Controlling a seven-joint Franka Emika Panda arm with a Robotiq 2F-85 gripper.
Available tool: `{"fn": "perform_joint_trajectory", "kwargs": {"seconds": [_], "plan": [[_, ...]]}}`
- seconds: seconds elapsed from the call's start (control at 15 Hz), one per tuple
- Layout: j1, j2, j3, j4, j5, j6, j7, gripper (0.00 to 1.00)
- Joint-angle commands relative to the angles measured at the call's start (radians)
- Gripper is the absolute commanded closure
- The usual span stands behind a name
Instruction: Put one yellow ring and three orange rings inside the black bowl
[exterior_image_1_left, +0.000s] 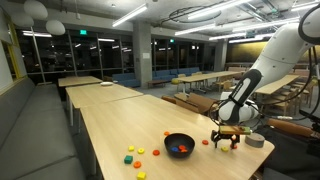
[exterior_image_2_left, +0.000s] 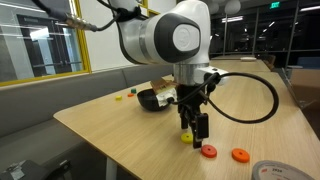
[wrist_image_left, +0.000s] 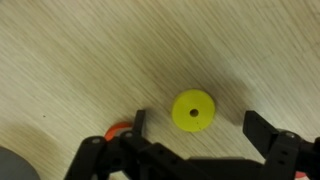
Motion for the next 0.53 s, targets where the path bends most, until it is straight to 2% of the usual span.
{"fn": "perform_joint_trajectory", "kwargs": {"seconds": [0.0, 0.4, 0.47], "plan": [[0.014, -0.021, -0.001, -0.009, 0.037, 0.008, -0.011, 0.00], [0.016, -0.024, 0.011, -0.014, 0.085, 0.003, -0.026, 0.00], [0.016, -0.023, 0.010, -0.016, 0.087, 0.011, -0.028, 0.25]]}}
